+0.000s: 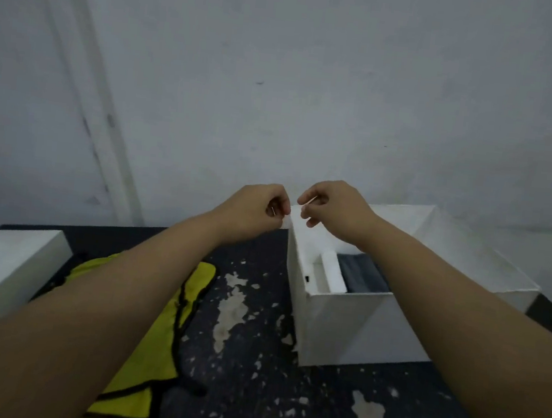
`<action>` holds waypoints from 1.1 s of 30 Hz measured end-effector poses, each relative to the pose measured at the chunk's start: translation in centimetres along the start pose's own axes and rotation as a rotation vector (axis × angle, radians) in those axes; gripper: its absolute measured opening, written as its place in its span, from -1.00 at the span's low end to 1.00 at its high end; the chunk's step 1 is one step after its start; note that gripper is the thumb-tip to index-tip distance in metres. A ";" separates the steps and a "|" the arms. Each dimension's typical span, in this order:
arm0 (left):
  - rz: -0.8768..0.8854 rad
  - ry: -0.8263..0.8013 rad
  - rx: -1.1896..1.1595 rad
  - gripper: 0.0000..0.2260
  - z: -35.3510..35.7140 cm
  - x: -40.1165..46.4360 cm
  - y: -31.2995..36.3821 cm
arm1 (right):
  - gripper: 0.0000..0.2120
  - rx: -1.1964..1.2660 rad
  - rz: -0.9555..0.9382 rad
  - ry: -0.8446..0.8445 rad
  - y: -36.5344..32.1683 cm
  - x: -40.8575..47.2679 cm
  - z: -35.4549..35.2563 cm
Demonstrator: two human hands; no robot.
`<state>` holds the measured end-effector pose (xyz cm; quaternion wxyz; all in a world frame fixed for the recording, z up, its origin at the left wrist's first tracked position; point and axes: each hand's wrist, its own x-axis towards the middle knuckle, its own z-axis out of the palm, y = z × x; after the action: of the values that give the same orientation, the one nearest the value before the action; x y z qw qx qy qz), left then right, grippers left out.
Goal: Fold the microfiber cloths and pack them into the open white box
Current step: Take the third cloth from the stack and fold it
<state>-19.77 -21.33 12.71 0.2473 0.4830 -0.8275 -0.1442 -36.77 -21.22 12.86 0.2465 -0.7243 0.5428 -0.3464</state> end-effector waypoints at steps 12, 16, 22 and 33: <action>-0.092 -0.001 0.138 -0.90 -3.3 -16.2 -6.6 | -0.88 0.082 -0.171 -0.049 -7.7 -7.6 12.5; -0.167 0.014 0.122 -0.88 -2.6 -21.3 -9.8 | -0.87 -0.042 -0.187 -0.094 -7.7 -9.9 18.1; -0.280 0.061 0.116 -0.85 0.2 -26.4 -14.2 | -0.84 -0.117 -0.143 -0.184 -6.5 -12.4 24.5; -0.303 0.244 -0.056 -0.80 3.5 -29.2 -16.7 | -0.77 -0.019 -0.122 -0.134 -3.9 -15.1 26.7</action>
<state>2.48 -4.09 -6.13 0.3344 0.6089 -0.7049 -0.1430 -16.38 -6.20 -4.89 0.2539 -0.7799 0.4832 -0.3065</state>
